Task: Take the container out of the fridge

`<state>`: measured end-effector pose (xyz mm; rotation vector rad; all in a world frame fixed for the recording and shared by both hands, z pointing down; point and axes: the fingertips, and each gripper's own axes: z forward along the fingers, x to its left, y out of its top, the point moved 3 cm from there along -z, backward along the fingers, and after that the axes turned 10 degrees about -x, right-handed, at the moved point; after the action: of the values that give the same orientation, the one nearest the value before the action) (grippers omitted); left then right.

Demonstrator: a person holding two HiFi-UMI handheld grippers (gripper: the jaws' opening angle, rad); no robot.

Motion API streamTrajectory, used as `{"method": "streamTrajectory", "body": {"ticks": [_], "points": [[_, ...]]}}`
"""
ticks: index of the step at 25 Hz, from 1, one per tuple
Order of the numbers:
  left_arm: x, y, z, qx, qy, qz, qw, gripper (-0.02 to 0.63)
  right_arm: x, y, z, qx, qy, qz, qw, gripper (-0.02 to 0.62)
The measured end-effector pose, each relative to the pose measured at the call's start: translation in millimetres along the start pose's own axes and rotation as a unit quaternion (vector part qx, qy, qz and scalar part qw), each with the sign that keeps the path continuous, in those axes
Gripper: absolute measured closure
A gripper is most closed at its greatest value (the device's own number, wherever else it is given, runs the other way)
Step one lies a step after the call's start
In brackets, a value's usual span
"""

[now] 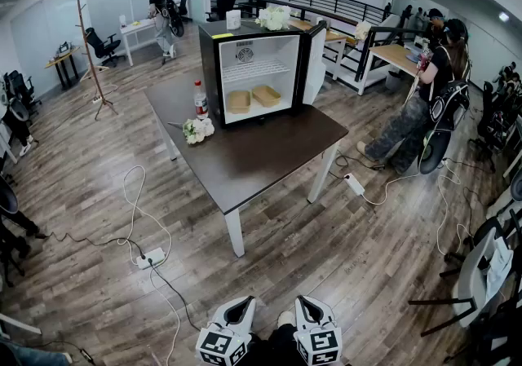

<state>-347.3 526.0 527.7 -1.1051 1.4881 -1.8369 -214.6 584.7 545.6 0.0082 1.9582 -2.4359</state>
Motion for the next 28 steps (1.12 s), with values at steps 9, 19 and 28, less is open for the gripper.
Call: {"method": "streamTrajectory", "body": {"ticks": [9,19,28], "points": [[14,-8,-22,0.004,0.000,-0.015,0.9999,0.598,27,-8,-5,-0.007,0.009,0.027,1.000,0.588],[33,-5,-6,0.001,-0.004,-0.019,0.9998,0.598,11,4,16,-0.023,-0.006,0.049,0.998,0.586],[80,3,37,-0.001,0.064,0.000,0.9979,0.598,-20,9,86,-0.016,0.010,0.051,0.999,0.586]]}}
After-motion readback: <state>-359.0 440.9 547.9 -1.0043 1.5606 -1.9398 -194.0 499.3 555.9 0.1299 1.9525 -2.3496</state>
